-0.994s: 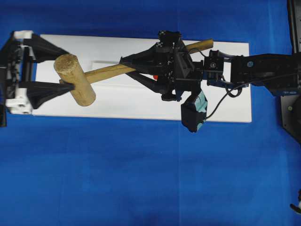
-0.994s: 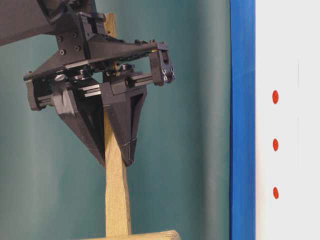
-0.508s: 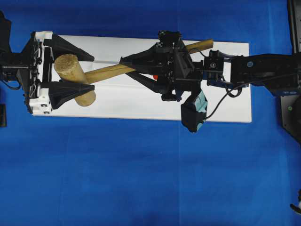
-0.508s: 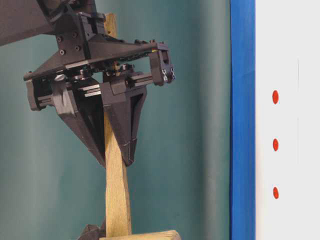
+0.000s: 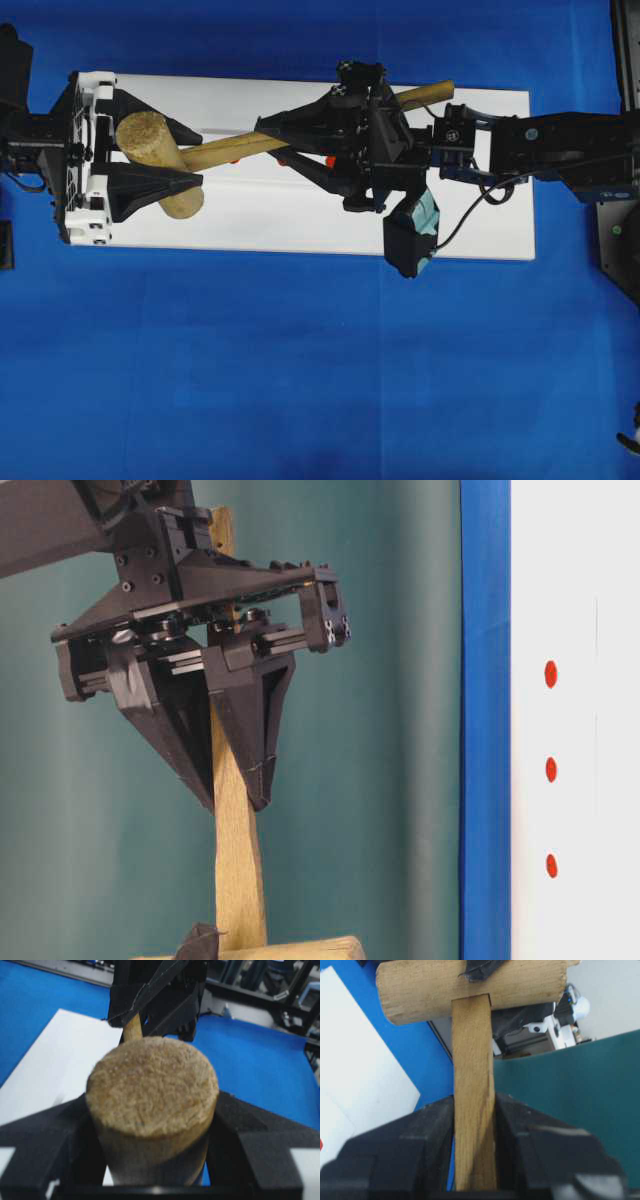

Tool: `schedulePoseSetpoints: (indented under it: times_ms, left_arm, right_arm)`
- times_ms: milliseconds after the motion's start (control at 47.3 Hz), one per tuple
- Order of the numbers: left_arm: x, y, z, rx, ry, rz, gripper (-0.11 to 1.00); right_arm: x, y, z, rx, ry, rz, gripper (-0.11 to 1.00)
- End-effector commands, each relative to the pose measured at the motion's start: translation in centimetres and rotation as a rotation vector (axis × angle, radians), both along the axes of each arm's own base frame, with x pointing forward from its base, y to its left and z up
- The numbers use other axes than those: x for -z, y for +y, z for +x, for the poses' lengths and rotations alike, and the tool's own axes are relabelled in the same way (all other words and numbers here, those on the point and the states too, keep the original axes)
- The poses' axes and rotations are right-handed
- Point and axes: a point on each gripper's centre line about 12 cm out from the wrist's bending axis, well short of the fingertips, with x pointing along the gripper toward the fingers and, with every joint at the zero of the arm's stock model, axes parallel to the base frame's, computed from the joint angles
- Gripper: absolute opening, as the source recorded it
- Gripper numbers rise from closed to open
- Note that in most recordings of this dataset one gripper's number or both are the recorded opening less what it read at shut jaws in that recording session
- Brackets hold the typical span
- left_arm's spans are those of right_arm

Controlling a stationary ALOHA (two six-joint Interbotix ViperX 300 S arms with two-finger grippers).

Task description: Hit the mark with a hammer.

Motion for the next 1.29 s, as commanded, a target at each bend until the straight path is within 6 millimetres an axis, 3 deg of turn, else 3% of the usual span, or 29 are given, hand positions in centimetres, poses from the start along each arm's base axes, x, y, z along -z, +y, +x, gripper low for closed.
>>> schedulePoseSetpoints:
  times_ms: [0,85,148,360,444,635,910,1270]
  left_arm:
    - [-0.8,0.0,0.2,0.003,-0.023,0.009,0.44]
    - [-0.8,0.0,0.1,0.001,-0.021,0.009,0.44]
    - [-0.8,0.0,0.1,0.001,-0.021,0.007,0.44]
    - [-0.8,0.0,0.0,0.003,-0.022,0.012,0.44]
    - [-0.8,-0.1,0.0,0.004,-0.022,0.014,0.44]
    - [-0.7,-0.1,0.0,0.009,-0.016,0.049,0.44]
    - [-0.1,-0.1,-0.1,0.033,0.043,0.222,0.44]
    - [0.0,-0.5,0.0,0.066,0.063,0.345,0.44]
  right_arm:
    - [-3.2,0.1,0.2,0.001,-0.087,0.009,0.11]
    - [-3.2,0.1,0.2,0.006,-0.081,0.018,0.12]
    - [-3.2,0.0,0.2,0.009,-0.084,0.024,0.2]
    - [-3.1,0.0,0.1,0.02,-0.083,0.045,0.79]
    - [-3.2,0.2,0.1,0.014,-0.08,0.046,0.96]
    - [-3.3,1.1,-0.2,-0.005,-0.051,0.07,0.95]
    - [-3.3,1.2,-0.9,0.064,0.03,0.444,0.96]
    - [-3.0,1.2,-1.2,0.088,0.068,0.608,0.96]
